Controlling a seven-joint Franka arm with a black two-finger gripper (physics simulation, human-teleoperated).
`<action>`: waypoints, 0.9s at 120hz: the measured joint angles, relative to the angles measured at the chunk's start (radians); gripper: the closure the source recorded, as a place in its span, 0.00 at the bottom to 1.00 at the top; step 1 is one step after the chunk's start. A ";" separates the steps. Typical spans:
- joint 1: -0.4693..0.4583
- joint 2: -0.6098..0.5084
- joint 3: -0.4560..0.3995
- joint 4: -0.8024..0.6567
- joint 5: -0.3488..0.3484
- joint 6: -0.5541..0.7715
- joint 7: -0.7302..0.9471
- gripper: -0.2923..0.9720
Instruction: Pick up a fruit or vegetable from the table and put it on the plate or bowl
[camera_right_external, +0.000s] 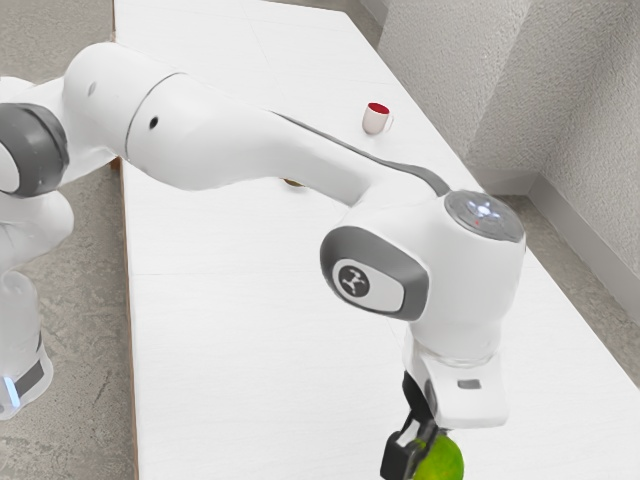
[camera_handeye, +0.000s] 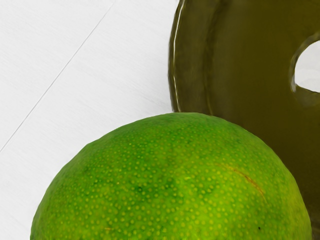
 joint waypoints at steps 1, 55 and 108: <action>-0.007 0.006 0.000 0.006 0.000 -0.001 -0.001 0.50; -0.181 0.256 0.047 0.261 -0.065 -0.011 -0.027 0.52; -0.161 0.136 0.066 0.197 -0.060 -0.020 -0.036 0.25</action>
